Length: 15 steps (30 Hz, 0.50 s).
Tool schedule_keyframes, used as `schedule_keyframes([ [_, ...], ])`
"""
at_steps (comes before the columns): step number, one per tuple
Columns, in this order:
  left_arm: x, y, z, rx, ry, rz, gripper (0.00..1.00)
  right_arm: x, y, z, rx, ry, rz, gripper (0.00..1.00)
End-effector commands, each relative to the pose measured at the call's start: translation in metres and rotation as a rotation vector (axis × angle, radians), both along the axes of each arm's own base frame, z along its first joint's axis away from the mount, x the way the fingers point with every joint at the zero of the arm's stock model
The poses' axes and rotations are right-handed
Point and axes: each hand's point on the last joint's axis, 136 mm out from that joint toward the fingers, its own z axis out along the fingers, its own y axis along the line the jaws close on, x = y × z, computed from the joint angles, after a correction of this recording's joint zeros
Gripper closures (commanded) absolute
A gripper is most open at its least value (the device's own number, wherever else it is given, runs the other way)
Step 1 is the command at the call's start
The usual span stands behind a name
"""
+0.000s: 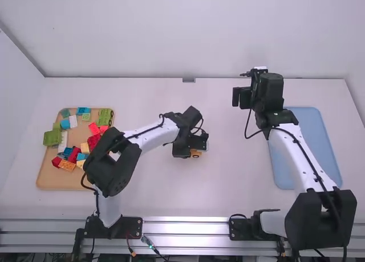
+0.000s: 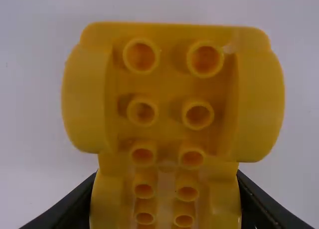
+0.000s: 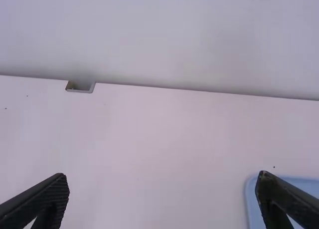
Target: Assemble lego blocks to make yellow taxi
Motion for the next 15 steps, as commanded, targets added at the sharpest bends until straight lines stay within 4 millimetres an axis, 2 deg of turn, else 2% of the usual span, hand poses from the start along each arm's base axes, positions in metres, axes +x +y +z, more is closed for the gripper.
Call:
schedule_keyframes([
  [1,-0.002,0.005,-0.01,0.002,0.01,0.025,0.91,0.007,0.002,0.014,0.002,-0.03,0.004,0.01],
  [10,0.005,0.012,-0.024,0.054,-0.019,-0.002,0.91,0.006,0.001,0.012,0.001,-0.022,0.004,0.01],
  [13,0.009,0.012,-0.031,0.042,-0.01,0.022,0.82,0.005,0.002,0.011,0.001,-0.017,0.004,0.01],
  [14,0.009,0.015,-0.035,0.045,0.001,0.051,0.89,0.005,0.002,0.011,0.001,-0.015,0.005,0.01],
  [15,0.009,0.017,-0.036,0.052,0.006,0.062,0.91,0.005,0.002,0.011,0.001,-0.014,0.005,0.01],
])
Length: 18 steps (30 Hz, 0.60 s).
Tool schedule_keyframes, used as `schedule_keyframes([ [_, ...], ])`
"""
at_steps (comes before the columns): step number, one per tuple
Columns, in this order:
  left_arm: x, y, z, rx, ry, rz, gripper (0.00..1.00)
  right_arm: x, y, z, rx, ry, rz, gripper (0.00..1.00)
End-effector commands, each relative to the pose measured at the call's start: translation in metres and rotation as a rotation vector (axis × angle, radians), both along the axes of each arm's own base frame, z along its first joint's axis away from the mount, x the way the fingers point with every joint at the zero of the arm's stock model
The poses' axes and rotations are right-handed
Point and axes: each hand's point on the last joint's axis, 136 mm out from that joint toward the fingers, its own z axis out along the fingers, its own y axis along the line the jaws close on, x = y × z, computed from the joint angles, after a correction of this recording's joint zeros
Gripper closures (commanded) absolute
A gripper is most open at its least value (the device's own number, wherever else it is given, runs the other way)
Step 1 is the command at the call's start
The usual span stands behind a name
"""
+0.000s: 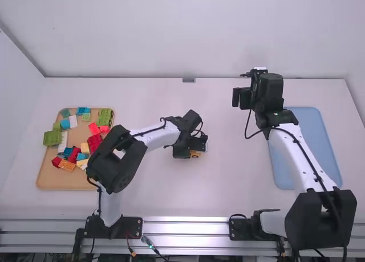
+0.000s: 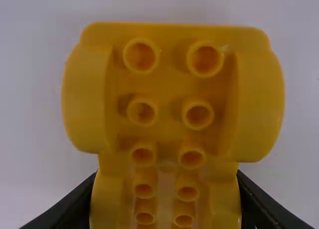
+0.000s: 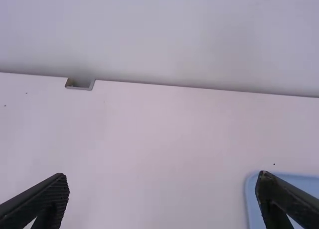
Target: Assemble lego blocks to make yellow taxi
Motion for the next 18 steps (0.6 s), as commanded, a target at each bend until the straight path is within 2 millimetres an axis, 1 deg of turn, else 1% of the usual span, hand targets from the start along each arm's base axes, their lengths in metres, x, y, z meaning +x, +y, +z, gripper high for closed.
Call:
schedule_keyframes([
  [1,0.0,0.014,-0.01,0.031,0.033,0.059,0.92,0.007,0.002,0.013,0.001,-0.026,0.004,0.01],
  [3,-0.003,0.015,-0.011,0.038,0.044,0.056,0.91,0.007,0.002,0.013,0.002,-0.027,0.005,0.01],
  [4,-0.002,0.016,-0.011,0.038,0.043,0.054,0.86,0.007,0.002,0.013,0.001,-0.027,0.005,0.01],
  [5,-0.002,0.016,-0.011,0.038,0.044,0.052,0.83,0.007,0.002,0.013,0.001,-0.027,0.005,0.01],
  [7,-0.005,0.015,-0.011,0.043,0.047,0.047,0.44,0.007,0.002,0.013,0.001,-0.027,0.005,0.01],
  [8,-0.005,0.015,-0.011,0.046,0.047,0.044,0.34,0.007,0.002,0.013,0.001,-0.026,0.004,0.01],
  [9,-0.005,0.015,-0.011,0.045,0.048,0.044,0.27,0.007,0.002,0.013,0.002,-0.026,0.004,0.01],
  [10,-0.006,0.014,-0.011,0.038,0.051,0.041,0.1,0.007,0.002,0.013,0.002,-0.027,0.005,0.01],
  [11,-0.005,0.011,-0.01,0.024,0.052,0.033,0.01,0.007,0.002,0.013,0.001,-0.026,0.004,0.01],
  [13,-0.002,0.004,-0.004,-0.005,0.056,0.027,0.01,0.007,0.002,0.013,0.001,-0.027,0.005,0.01],
  [16,-0.002,0.003,0.012,-0.02,0.081,-0.008,0.01,0.007,0.002,0.013,0.001,-0.027,0.004,0.01],
  [18,-0.003,0.004,0.033,-0.013,0.09,-0.039,0.01,0.007,0.002,0.013,0.001,-0.027,0.005,0.01],
])
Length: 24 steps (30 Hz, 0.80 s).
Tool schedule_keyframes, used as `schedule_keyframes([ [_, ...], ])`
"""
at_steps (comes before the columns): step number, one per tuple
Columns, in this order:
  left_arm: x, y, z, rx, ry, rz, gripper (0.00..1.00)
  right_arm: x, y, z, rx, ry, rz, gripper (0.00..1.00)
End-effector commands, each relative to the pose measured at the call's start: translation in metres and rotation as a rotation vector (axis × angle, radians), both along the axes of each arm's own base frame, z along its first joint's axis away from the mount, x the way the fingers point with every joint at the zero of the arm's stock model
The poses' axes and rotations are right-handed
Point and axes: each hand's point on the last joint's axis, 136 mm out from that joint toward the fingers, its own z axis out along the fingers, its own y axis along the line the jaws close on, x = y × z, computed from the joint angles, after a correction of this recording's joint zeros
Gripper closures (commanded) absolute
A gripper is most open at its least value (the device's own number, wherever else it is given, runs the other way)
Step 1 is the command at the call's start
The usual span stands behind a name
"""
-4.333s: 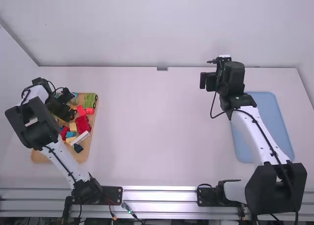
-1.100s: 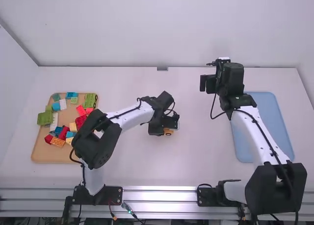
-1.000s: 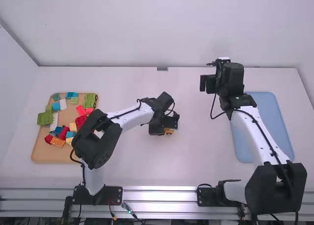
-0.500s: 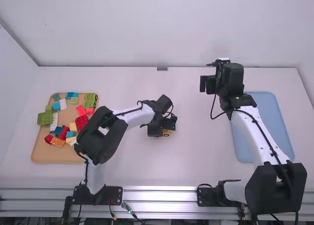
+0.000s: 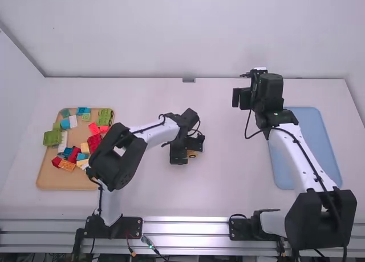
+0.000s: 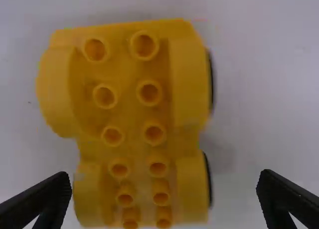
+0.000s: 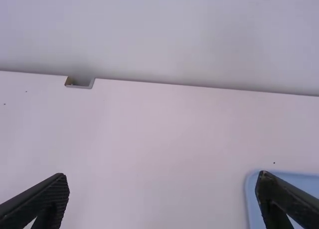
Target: Assemble lego blocks to make yellow taxi
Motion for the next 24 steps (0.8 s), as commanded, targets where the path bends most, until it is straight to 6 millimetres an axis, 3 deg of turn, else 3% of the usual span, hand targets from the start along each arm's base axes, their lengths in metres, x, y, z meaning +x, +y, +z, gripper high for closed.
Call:
schedule_keyframes([
  [1,0.014,-0.008,0.036,-0.06,-0.032,-0.029,0.01,0.007,0.002,0.014,0.005,-0.03,0.002,0.01],
  [7,0.03,0.01,0.11,-0.181,-0.018,0.099,0.01,0.007,0.002,0.014,0.005,-0.028,0.002,0.01],
  [8,0.034,0.019,0.125,-0.218,-0.006,0.159,0.01,0.007,0.002,0.013,0.005,-0.026,0.001,0.01],
  [10,0.041,0.033,0.135,-0.237,-0.005,0.228,0.01,0.006,0.002,0.013,0.005,-0.024,0.002,0.01],
  [12,0.058,0.07,0.148,-0.265,-0.012,0.45,0.01,0.006,0.002,0.013,0.005,-0.024,0.002,0.01],
  [13,0.059,0.074,0.148,-0.266,-0.014,0.468,0.01,0.006,0.002,0.013,0.005,-0.024,0.002,0.01],
  [15,0.076,0.125,0.148,-0.263,-0.012,0.775,0.01,0.007,0.002,0.014,0.005,-0.029,0.002,0.01],
  [17,0.079,0.153,0.144,-0.254,-0.003,0.934,0.0,0.008,0.002,0.015,0.006,-0.034,0.002,0.01],
  [18,0.08,0.181,0.14,-0.243,0.007,1.079,0.01,0.008,0.002,0.016,0.007,-0.039,0.002,0.01],
  [19,0.08,0.201,0.137,-0.242,0.014,1.176,0.01,0.009,0.002,0.017,0.007,-0.044,0.002,0.01],
  [20,0.079,0.204,0.137,-0.243,0.016,1.193,0.01,0.009,0.002,0.017,0.007,-0.045,0.002,0.01],
  [21,0.079,0.235,0.13,-0.253,0.023,1.361,0.01,0.01,0.002,0.019,0.008,-0.051,0.002,0.01],
  [23,0.068,0.27,0.118,-0.249,0.063,1.578,0.01,0.01,0.002,0.019,0.009,-0.055,0.002,0.01],
  [24,0.064,0.277,0.114,-0.242,0.073,1.615,0.01,0.01,0.002,0.02,0.009,-0.056,0.001,0.01],
])
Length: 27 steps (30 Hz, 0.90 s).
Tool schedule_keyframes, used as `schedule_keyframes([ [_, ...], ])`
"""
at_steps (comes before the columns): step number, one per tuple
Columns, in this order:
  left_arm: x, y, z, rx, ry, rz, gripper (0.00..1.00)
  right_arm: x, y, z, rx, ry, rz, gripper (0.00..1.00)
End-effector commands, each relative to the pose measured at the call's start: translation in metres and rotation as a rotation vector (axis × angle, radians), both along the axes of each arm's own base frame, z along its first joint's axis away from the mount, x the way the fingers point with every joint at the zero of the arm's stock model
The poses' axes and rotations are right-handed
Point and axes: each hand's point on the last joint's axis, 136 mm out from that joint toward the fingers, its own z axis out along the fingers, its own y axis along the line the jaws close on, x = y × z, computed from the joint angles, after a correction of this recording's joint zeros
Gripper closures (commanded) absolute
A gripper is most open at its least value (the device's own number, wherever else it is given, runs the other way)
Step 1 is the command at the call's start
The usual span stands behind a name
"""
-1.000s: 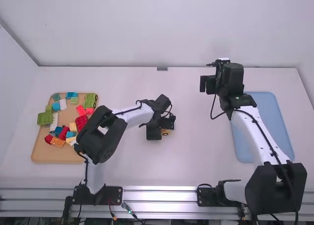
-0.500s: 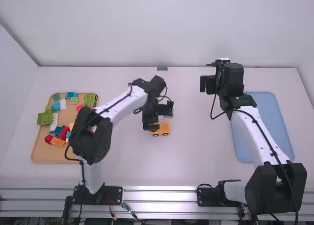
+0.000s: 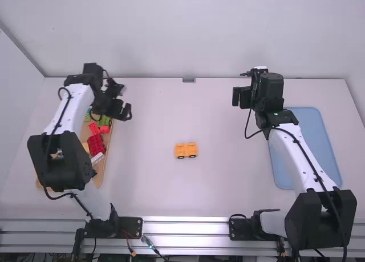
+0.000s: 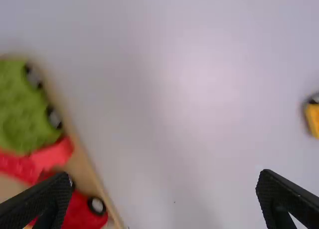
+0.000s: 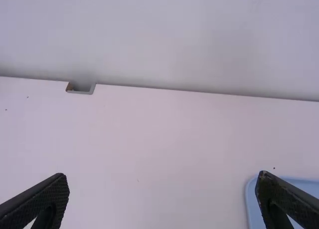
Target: Assemble lego blocks to make yellow taxi
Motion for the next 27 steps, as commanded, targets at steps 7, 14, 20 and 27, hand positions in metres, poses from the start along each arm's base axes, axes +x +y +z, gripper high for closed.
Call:
schedule_keyframes([
  [7,-0.071,0.115,-0.064,-0.006,0.19,0.705,0.01,0.01,0.002,0.02,0.014,-0.058,-0.001,0.01],
  [14,-0.102,0.146,-0.079,0.001,0.218,0.766,0.07,0.013,0.003,0.025,0.018,-0.077,0.002,0.01],
  [20,-0.095,0.146,-0.086,0.03,0.174,0.663,0.32,0.013,0.003,0.024,0.021,-0.076,0.002,0.01],
  [27,-0.088,0.139,-0.094,0.084,0.157,0.554,0.42,0.012,0.004,0.024,0.043,-0.071,-0.008,0.01],
])
